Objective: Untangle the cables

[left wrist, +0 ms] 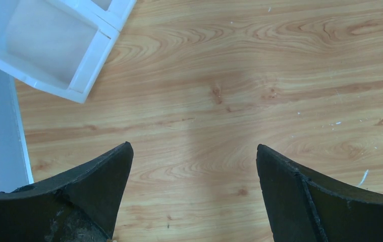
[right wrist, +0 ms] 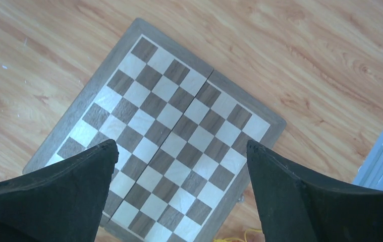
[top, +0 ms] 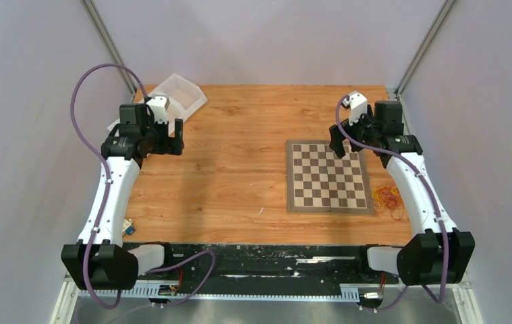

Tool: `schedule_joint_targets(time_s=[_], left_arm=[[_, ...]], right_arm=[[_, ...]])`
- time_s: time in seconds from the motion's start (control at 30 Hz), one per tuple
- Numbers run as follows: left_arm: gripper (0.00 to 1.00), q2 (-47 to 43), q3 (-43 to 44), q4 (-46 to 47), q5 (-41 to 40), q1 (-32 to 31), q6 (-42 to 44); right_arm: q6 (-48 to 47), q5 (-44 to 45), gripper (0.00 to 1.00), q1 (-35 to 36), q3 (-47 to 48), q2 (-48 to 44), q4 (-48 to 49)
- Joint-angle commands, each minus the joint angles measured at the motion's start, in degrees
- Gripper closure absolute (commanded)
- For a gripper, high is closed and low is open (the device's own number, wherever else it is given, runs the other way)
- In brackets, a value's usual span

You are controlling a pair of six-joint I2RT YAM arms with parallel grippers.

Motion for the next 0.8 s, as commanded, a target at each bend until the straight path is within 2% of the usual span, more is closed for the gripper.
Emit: schedule_joint_targets(time_s=[0.0,0.07,0.2,0.4,0.57,0.77], left_arm=[[0.0,-2.02,-0.64,4.52,-2.57,-2.32,0.54],[0.0,-3.53,-1.51,7.84,-2.53,-2.53,1.12],[0.0,-6.06,-2.62,11.69,2.9,-2.51,6.79],[0.0,-5.6,-0.34,8.65,12.39,-2.54,11.61],[0.0,-5.54,-1.07,9.14,17.64,-2.64,11.58],[0.0,-4.73,-3.74,11.91,17.15,-2.64,9.87]], right_arm=[[-6.11,0.09,0.0,-2.36,5.45,1.22,-9.13],[-8.16,-1.91,0.0,-6.41,7.97,2.33,-14.32],[-15.84,-3.44,0.0,-15.04,12.17,4.97,-23.92],[-29.13,5.24,0.0,-26.94,13.44,12.37,-33.77],[-30.68,9.86,0.0,-31.59,10.46,19.17,-32.59],[-25.11,10.05,0.0,-31.13,4.6,27.39,-22.2]])
